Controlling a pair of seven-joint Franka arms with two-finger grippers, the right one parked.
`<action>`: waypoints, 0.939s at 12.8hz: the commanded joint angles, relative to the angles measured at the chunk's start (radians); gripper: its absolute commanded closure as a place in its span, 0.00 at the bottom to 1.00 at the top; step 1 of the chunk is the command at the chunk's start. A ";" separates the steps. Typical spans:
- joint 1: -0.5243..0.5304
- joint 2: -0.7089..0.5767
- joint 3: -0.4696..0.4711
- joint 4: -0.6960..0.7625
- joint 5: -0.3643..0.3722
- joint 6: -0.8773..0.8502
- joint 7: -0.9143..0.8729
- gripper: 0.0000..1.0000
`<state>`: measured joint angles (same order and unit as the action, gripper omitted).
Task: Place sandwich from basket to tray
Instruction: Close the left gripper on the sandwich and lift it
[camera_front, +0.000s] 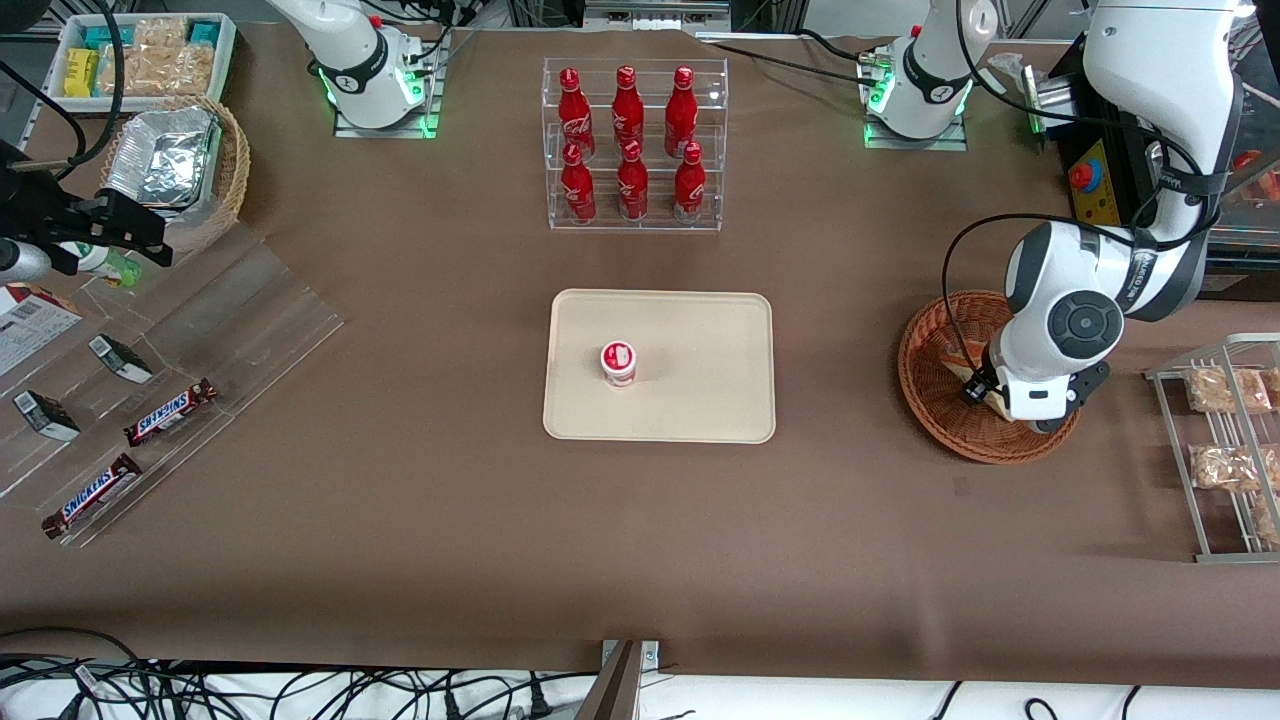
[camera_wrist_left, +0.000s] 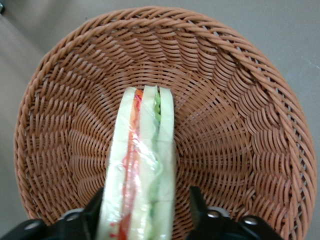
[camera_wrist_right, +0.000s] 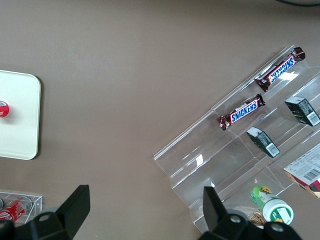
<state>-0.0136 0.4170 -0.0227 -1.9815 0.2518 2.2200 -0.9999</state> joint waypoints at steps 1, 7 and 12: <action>-0.002 -0.009 0.000 -0.008 0.064 0.004 0.000 0.66; 0.000 -0.053 -0.080 0.189 0.084 -0.360 0.386 0.66; -0.006 -0.049 -0.230 0.400 -0.037 -0.553 0.481 0.64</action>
<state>-0.0175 0.3538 -0.2162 -1.6313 0.2662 1.6984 -0.5512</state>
